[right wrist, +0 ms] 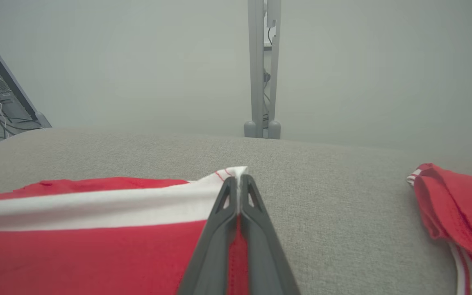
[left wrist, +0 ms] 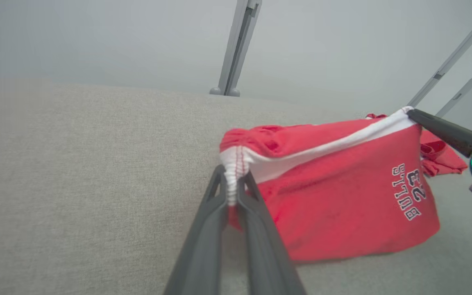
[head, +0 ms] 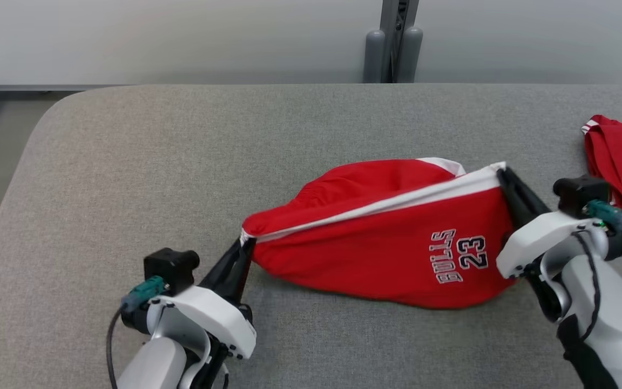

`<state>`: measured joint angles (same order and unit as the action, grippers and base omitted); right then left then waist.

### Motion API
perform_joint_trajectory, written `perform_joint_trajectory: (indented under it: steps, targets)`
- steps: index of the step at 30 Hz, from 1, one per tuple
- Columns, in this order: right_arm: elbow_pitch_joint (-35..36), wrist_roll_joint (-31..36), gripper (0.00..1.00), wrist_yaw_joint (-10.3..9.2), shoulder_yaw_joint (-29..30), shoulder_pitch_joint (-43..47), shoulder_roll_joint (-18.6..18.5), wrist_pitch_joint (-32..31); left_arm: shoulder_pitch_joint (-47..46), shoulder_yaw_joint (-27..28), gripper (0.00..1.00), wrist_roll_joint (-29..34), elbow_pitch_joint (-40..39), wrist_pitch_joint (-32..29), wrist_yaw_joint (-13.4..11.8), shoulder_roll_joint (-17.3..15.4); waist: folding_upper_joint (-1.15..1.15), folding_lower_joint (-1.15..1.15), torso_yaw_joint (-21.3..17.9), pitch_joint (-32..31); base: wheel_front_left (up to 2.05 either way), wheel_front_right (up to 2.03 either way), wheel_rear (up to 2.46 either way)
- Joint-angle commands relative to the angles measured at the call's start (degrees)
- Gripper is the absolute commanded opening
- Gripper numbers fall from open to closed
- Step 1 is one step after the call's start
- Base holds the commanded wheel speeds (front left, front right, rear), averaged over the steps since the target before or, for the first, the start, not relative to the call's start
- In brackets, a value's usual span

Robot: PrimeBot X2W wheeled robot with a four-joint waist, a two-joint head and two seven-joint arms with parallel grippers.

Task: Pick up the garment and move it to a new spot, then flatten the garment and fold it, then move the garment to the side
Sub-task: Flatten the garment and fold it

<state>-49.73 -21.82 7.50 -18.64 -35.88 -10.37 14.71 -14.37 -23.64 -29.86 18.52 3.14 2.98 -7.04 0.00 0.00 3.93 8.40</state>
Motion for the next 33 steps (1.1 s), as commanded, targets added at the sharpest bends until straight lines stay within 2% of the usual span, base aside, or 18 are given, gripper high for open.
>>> perform_joint_trajectory:
  steps: [1,8,11,15,25,30,33]
  targets:
    - [1.03,-0.48,0.00,-0.02,0.66,-0.52,-1.01,0.52,-0.92,0.75,0.00,-1.02,-0.64,0.20,0.40,-0.39,0.00,0.00,-0.11,-0.45,0.00,0.00,0.00]
    - [19.47,3.46,0.00,-0.03,6.86,1.52,-3.47,0.57,-4.39,4.43,0.00,-6.39,-7.42,-2.76,2.02,-2.82,0.00,0.00,-1.65,-2.77,0.00,0.00,0.00]
    - [26.79,5.29,0.00,-0.03,9.08,2.41,-2.98,0.54,-5.93,5.56,0.00,-8.55,-11.77,-6.01,2.36,-4.33,0.00,0.00,-2.59,-4.06,0.00,0.00,0.00]
    - [33.53,7.01,0.00,-0.02,10.59,2.99,-2.33,0.55,-8.59,6.53,0.00,-10.32,-17.85,-10.73,1.60,-6.13,0.00,0.00,-3.65,-5.67,0.00,0.00,0.00]
    - [40.93,8.36,0.00,-0.02,13.20,-1.44,-4.70,-0.80,-19.97,8.06,0.00,-14.49,-28.42,-25.25,-3.33,-8.07,0.00,0.00,-4.49,-9.13,0.00,0.00,0.00]
    - [42.86,7.97,0.00,-0.02,14.81,-4.30,-4.68,-3.56,-24.36,7.61,0.00,-15.06,-28.70,-30.18,-4.47,-9.11,0.00,0.00,-5.02,-9.17,0.00,0.00,0.00]
    - [40.59,7.40,0.00,-0.02,15.25,-5.55,-3.33,-5.84,-25.55,6.74,0.00,-15.18,-25.86,-32.27,-4.75,-9.32,0.00,0.00,-5.26,-8.60,0.00,0.00,0.00]
